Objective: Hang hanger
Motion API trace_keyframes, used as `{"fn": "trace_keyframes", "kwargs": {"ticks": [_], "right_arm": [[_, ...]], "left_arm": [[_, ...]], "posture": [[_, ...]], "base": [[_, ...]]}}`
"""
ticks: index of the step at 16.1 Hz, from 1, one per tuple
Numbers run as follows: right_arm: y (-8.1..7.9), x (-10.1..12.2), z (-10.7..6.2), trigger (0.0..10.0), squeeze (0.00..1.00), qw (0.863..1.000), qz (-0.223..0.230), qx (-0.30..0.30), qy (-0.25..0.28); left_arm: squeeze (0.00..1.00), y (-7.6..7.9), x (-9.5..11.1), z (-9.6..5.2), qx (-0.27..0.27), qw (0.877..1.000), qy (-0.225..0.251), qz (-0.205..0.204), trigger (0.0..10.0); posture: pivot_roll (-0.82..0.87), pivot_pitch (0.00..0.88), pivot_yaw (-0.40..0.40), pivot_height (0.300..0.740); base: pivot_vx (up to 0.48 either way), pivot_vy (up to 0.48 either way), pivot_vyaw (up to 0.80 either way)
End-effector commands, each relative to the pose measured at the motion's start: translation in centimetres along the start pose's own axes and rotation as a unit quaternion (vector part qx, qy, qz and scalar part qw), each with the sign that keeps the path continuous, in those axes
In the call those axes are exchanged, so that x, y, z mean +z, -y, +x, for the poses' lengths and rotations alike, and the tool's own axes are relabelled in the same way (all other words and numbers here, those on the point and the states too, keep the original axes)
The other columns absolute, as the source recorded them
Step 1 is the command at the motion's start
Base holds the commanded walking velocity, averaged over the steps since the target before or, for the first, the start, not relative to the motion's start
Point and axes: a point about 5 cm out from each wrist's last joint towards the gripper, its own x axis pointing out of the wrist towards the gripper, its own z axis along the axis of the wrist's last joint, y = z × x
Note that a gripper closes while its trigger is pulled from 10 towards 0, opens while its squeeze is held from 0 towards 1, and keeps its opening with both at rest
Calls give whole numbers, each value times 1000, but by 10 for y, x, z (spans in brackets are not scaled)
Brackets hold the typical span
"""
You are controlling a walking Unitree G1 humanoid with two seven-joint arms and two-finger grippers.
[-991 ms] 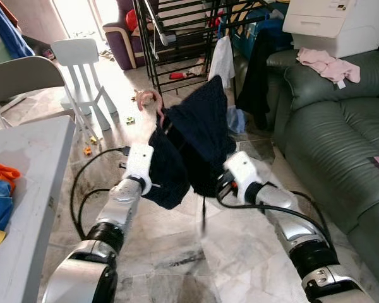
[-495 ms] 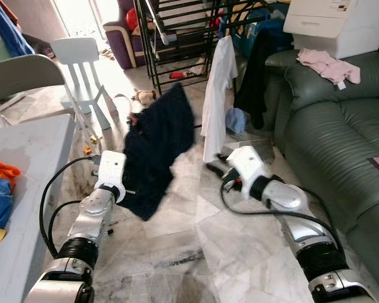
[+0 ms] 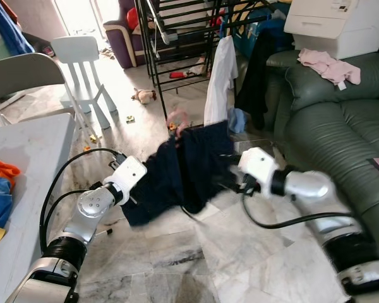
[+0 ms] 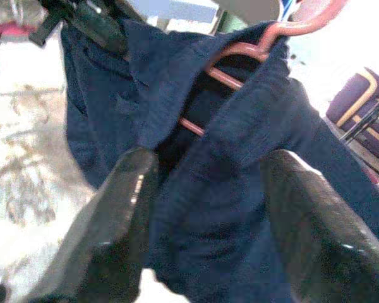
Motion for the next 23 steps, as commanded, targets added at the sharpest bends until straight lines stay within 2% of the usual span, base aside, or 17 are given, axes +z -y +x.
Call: {"fn": "trace_keyframes", "kwargs": {"ticks": [1,2,5,8,12,13,14,15,19,20,21,22,23], "right_arm": [[10,5,-5,10000,1000,1000,-8,2,7],[19,5,-12,10000,1000,1000,-16,-2,-4],[28,3,-22,10000,1000,999,-28,16,-29],[27,0,-25,10000,1000,997,-24,58,-40],[24,-3,-25,10000,1000,993,-39,97,-52],[23,-3,-25,10000,878,992,-36,109,-53],[23,-3,-25,10000,286,990,-40,119,-57],[23,-6,-27,10000,0,989,-46,126,-65],[21,-15,-33,10000,0,984,-41,146,-89],[22,-19,-35,7843,0,984,-44,145,-99],[23,-21,-36,3098,0,983,-45,142,-107],[24,-23,-37,0,0,983,-43,142,-110],[25,-25,-39,0,0,983,-39,142,-113]], "left_arm": [[0,-10,6,-4,-6,1000,18,24,0],[0,-6,8,-5,-33,998,30,45,0],[0,0,11,-6,-69,994,48,69,0],[0,10,18,-5,-112,987,79,87,0],[0,21,21,-6,-152,978,94,109,0],[0,23,22,-6,-161,975,101,114,0],[0,25,23,-6,-168,973,106,117,0],[0,28,24,-7,-178,970,111,123,0],[0,30,27,-9,-189,966,123,129,0],[0,30,29,-9,-190,965,129,130,0],[0,30,30,-10,-192,964,132,130,0],[0,30,31,-11,-195,963,136,130,0],[0,31,32,-12,-198,961,139,130,0]], "posture": [[-129,0,88,740],[-129,0,88,740],[-128,0,89,740],[-128,0,89,740],[-126,0,91,740],[-126,0,91,740],[-127,0,94,740],[-128,0,94,740],[-127,0,93,740],[-126,0,93,740],[-126,0,93,740],[-125,0,91,740],[-124,0,91,740]], "base": [[0,0,0],[0,0,0],[0,0,0],[0,0,0],[0,0,0],[0,0,0],[0,0,0],[0,0,0],[0,0,0],[0,0,0],[0,0,0],[0,0,0],[0,0,0]]}}
